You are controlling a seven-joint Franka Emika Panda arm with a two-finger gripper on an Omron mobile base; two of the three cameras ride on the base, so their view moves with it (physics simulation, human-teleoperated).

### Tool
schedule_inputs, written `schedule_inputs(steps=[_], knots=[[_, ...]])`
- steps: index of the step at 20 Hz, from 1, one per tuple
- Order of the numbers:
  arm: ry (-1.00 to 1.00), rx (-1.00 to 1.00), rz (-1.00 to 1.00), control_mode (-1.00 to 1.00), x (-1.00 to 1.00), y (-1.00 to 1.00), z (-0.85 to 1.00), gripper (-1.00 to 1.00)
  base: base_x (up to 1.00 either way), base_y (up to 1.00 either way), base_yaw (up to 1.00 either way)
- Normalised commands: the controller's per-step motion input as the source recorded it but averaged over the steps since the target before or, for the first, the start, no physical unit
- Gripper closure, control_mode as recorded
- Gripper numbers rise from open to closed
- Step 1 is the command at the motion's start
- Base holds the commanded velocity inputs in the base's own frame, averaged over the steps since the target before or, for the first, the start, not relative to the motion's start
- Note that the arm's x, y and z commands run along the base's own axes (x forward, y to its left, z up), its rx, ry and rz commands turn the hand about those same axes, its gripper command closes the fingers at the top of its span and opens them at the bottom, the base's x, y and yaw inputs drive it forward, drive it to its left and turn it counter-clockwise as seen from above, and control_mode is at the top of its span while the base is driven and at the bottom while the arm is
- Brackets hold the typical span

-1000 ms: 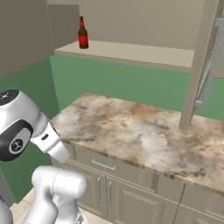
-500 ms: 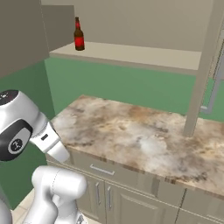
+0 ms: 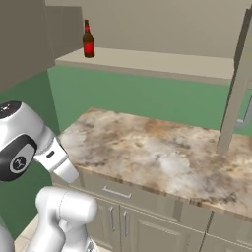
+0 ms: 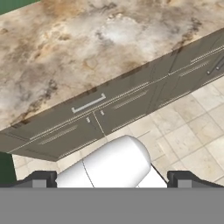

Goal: Open the cabinet directly in front. Then move the beer and the mug to the dining counter with the jar on it.

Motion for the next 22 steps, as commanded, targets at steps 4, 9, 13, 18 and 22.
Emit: schedule_inputs(steps=[4, 9, 13, 18, 22], knots=[[0.0, 0.0, 0.0, 1.0, 0.0, 0.0, 0.0, -1.0, 0.32, 0.33, -0.1], [0.0, 0.0, 0.0, 1.0, 0.0, 0.0, 0.0, -1.0, 0.36, 0.22, -0.08], [0.0, 0.0, 0.0, 1.0, 0.0, 0.0, 0.0, -1.0, 0.37, 0.25, -0.08], [0.0, 0.0, 0.0, 1.0, 0.0, 0.0, 0.0, -1.0, 0.27, 0.34, -0.09], [0.0, 0.0, 0.0, 1.0, 0.0, 0.0, 0.0, -1.0, 0.29, 0.34, -0.09]])
